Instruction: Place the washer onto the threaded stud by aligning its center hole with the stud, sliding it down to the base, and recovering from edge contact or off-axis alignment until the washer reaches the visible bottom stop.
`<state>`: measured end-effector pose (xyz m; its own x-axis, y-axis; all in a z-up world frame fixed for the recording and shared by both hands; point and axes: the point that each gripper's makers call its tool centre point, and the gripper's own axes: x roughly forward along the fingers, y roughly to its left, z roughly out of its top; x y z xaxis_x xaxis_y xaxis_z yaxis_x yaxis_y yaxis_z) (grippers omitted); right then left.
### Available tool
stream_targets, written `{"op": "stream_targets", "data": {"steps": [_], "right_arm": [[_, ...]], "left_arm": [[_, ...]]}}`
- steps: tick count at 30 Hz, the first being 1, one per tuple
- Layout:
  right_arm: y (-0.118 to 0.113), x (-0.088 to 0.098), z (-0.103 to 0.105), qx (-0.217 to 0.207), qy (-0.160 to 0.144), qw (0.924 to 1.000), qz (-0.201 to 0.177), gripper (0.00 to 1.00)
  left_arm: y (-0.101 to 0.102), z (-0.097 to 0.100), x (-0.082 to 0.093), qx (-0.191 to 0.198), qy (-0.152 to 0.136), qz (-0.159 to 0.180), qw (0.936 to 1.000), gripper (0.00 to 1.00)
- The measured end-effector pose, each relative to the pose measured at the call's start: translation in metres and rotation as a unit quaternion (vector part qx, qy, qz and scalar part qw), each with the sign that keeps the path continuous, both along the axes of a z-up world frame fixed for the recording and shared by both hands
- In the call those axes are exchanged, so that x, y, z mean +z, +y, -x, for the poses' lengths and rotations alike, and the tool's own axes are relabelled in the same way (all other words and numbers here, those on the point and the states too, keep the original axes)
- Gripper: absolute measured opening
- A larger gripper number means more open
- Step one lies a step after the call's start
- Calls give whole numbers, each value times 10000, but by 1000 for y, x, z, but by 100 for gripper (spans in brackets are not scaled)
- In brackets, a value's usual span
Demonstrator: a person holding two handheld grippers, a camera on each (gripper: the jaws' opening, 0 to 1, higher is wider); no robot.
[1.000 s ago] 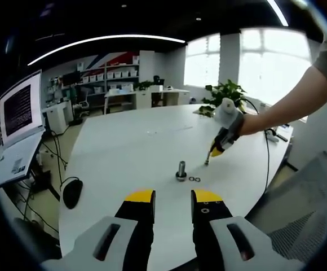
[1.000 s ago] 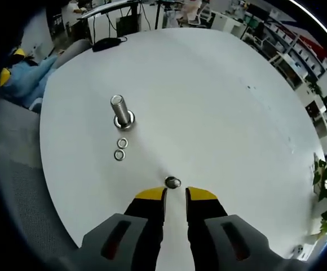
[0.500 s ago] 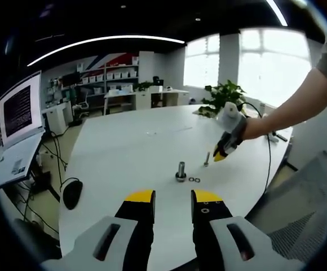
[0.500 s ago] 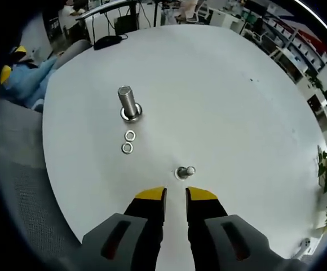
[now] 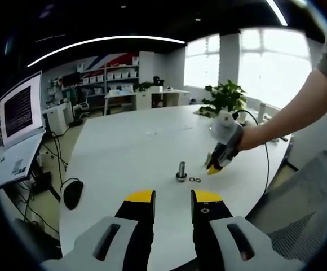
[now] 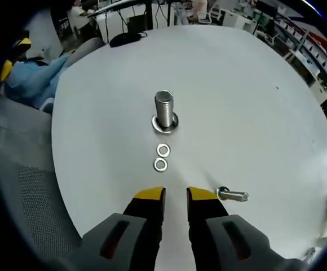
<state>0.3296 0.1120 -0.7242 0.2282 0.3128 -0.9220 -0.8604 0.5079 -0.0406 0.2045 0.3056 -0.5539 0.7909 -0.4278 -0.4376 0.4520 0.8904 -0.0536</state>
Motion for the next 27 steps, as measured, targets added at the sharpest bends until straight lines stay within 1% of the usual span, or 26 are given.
{"op": "stream_targets", "data": {"steps": [7,12,16,20,27], "right_arm": [[14,-10,5,99,144,9998,-10,19],[17,-19,8,175,231,9996,43,19],[19,-19,5,194,189,9996,28,20],[22,-20,0,174,211,9996,-1,20],[26,-20,0,311,236,9992,17,20]], "left_arm": [[1,0,0,10,4,8,10000,23],[2,0,0,43,-6,10,10000,23],[3,0,0,59,-6,13,10000,23],[3,-1,-1,66,12,14,10000,23],[3,-1,0,70,13,29,10000,23]]}}
